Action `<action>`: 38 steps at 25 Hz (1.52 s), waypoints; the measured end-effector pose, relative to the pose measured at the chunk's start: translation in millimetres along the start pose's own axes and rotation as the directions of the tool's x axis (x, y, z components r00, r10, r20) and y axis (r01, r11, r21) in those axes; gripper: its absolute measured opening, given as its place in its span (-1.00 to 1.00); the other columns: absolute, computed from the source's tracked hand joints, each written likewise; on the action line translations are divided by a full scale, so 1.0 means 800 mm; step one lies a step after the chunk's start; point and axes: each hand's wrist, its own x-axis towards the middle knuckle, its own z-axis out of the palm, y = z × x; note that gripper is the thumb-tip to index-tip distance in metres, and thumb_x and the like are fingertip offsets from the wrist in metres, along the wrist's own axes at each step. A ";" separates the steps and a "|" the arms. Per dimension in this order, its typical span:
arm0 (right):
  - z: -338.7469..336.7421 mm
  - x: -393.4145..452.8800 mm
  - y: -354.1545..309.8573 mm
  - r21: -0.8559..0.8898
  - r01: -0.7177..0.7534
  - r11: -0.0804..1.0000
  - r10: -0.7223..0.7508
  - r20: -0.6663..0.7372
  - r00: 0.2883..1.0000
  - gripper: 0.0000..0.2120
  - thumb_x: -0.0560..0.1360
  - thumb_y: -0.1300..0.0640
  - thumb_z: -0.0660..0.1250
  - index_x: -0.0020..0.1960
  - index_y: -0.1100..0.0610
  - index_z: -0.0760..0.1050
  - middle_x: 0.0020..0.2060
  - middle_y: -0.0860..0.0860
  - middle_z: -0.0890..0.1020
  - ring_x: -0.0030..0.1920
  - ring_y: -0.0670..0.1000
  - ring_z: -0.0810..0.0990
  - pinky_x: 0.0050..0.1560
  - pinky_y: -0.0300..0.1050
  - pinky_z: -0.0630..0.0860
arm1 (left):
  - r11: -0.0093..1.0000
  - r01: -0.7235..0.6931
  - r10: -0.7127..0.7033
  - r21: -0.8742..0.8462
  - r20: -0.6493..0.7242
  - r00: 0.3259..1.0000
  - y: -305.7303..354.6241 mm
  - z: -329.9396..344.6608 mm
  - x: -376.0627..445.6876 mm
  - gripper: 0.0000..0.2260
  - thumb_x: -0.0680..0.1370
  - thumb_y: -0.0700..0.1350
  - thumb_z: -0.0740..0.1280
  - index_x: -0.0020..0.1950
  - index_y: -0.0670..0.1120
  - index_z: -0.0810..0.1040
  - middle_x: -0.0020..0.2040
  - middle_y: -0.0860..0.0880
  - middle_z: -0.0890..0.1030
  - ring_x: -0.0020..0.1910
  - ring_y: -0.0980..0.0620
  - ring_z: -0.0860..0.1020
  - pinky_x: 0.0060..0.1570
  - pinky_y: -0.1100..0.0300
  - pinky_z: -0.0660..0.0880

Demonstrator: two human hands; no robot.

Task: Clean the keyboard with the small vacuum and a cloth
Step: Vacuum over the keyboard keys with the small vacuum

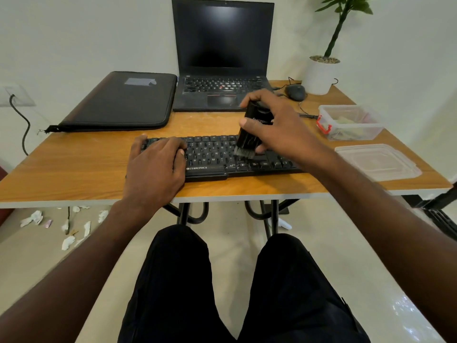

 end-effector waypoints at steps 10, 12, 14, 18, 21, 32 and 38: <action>-0.019 0.006 0.008 -0.260 0.054 0.964 -0.049 0.025 0.998 -0.71 0.59 0.04 0.41 0.27 -0.11 0.45 0.17 -0.07 0.53 0.13 -0.02 0.60 -0.06 -0.05 0.71 | 1.000 -0.007 0.007 0.021 0.001 1.000 -0.001 0.000 0.000 -0.68 0.69 -0.03 0.06 0.28 0.00 0.55 0.21 -0.03 0.69 0.24 -0.05 0.64 0.63 -0.17 0.07; -0.023 0.005 0.011 -0.283 0.036 0.958 -0.009 0.095 0.995 -0.71 0.58 0.04 0.41 0.26 -0.13 0.45 0.17 -0.07 0.53 0.13 -0.01 0.59 -0.08 -0.05 0.71 | 1.000 -0.008 0.008 0.024 0.002 1.000 0.000 0.001 0.000 -0.68 0.68 -0.02 0.06 0.28 0.00 0.56 0.21 -0.03 0.69 0.24 -0.05 0.64 0.63 -0.17 0.06; -0.035 0.008 0.017 -0.562 0.038 0.826 -0.023 0.034 0.999 -0.69 0.54 0.03 0.41 0.25 -0.15 0.46 0.16 -0.04 0.59 0.13 0.02 0.59 0.02 -0.02 0.64 | 1.000 -0.005 0.005 0.028 0.005 1.000 -0.001 0.001 0.001 -0.68 0.68 -0.02 0.07 0.28 0.00 0.55 0.22 -0.03 0.69 0.25 -0.05 0.63 0.64 -0.16 0.04; -0.041 0.007 0.013 -0.425 0.038 0.904 -0.067 -0.054 0.996 -0.68 0.58 0.05 0.42 0.30 -0.09 0.45 0.18 -0.03 0.55 0.13 0.02 0.60 -0.03 -0.06 0.69 | 1.000 -0.003 0.003 0.031 0.003 1.000 -0.001 0.002 0.001 -0.78 0.71 -0.09 0.17 0.29 0.00 0.55 0.22 -0.03 0.69 0.25 -0.06 0.63 0.64 -0.16 0.03; -0.028 0.000 0.001 -0.105 0.022 0.994 -0.007 0.140 0.990 -0.74 0.63 0.06 0.38 0.29 -0.09 0.46 0.20 -0.06 0.49 0.12 0.02 0.63 -0.14 -0.08 0.72 | 1.000 0.004 -0.004 0.029 0.001 1.000 0.001 0.000 0.001 -0.78 0.71 -0.10 0.18 0.29 0.00 0.55 0.20 -0.04 0.69 0.23 -0.07 0.64 0.64 -0.18 0.04; -0.029 -0.004 -0.003 -0.302 0.176 0.937 -0.116 0.208 0.971 -0.75 0.61 0.03 0.38 0.26 -0.12 0.47 0.10 -0.20 0.51 0.11 -0.09 0.56 -0.07 -0.28 0.60 | 0.998 0.005 -0.007 0.069 0.029 1.000 0.005 -0.004 0.001 -0.68 0.69 -0.01 0.06 0.28 0.00 0.55 0.19 -0.04 0.70 0.21 -0.08 0.65 0.63 -0.19 0.02; -0.062 -0.021 0.034 -0.463 -0.033 0.886 -0.068 -0.200 0.977 -0.64 0.57 0.01 0.39 0.31 -0.06 0.37 0.04 -0.06 0.59 -0.05 -0.04 0.62 -0.11 -0.17 0.57 | 0.991 0.108 -0.110 -0.082 -0.023 0.994 0.050 -0.001 0.021 -0.77 0.76 -0.01 0.14 0.24 -0.01 0.56 0.10 0.01 0.68 0.10 -0.02 0.63 0.60 -0.19 0.08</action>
